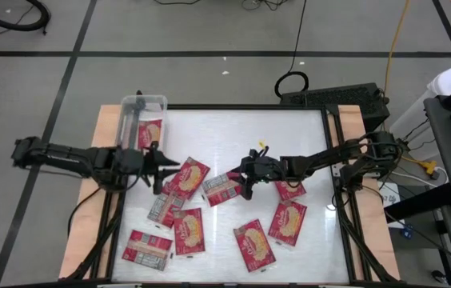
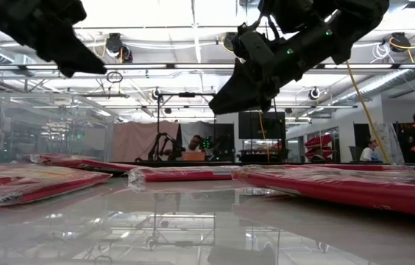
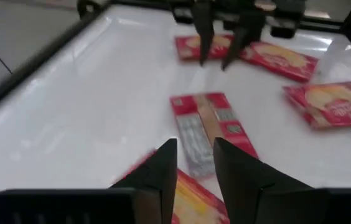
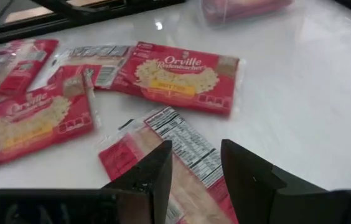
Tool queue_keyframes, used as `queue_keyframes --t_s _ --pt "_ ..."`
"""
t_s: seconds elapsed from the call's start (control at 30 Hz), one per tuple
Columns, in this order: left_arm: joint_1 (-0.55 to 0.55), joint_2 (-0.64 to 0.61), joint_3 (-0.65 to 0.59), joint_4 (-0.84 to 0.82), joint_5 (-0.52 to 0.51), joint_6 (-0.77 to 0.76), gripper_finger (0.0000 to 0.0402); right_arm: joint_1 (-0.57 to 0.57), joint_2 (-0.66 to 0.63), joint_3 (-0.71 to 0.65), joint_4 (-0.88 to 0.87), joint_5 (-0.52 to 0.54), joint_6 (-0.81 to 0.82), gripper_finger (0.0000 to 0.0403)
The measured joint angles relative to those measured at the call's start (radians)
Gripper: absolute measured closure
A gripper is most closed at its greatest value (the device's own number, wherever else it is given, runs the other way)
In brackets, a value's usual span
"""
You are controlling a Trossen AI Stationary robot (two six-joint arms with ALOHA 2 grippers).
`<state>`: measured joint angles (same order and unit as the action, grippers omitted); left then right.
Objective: Sort popcorn bags into baskets
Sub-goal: Stack the red popcorn pack into the bin
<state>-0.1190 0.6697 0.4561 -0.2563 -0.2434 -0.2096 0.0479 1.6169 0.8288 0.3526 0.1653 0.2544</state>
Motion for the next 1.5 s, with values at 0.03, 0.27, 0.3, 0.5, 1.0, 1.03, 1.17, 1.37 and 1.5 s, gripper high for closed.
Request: queue_keyframes --t_s 0.03,0.27,0.3,0.5,1.0,1.03,1.17,1.37,1.5 --pt "-0.029 0.0 0.0 -0.02 -0.024 -0.036 0.0293 0.0 0.0 0.0 0.007 0.014 -0.019 0.0273" --pt "-0.206 0.071 0.0 -0.101 -0.157 -0.274 0.0293 0.0 0.0 0.0 0.04 0.1 -0.162 0.0273" --pt "-0.223 0.094 0.0 -0.101 -0.158 -0.305 0.0293 0.0 0.0 0.0 0.039 0.096 -0.173 0.0273" --pt "-0.286 0.243 0.0 -0.116 -0.16 -0.562 0.0293 0.014 0.003 -0.024 0.049 0.092 -0.196 0.0273" --pt "-0.289 0.359 0.0 -0.271 -0.159 -1.106 0.0293 0.036 0.005 -0.218 0.366 0.04 -0.207 0.0273" --pt "-0.289 0.359 0.0 -0.284 -0.159 -1.107 0.0293 0.037 0.005 -0.224 0.378 0.024 -0.201 0.0273" --pt "-0.289 0.365 0.0 -0.324 -0.167 -1.106 0.0293 0.046 0.005 -0.23 0.38 -0.035 -0.196 0.0273" --pt "-0.288 0.419 -0.001 -0.341 -0.184 -1.116 0.0264 0.061 0.005 -0.23 0.385 -0.037 -0.189 0.0273" --pt "-0.287 0.464 -0.001 -0.314 -0.189 -1.128 0.0215 0.071 0.005 -0.23 0.407 -0.037 -0.18 0.0273"
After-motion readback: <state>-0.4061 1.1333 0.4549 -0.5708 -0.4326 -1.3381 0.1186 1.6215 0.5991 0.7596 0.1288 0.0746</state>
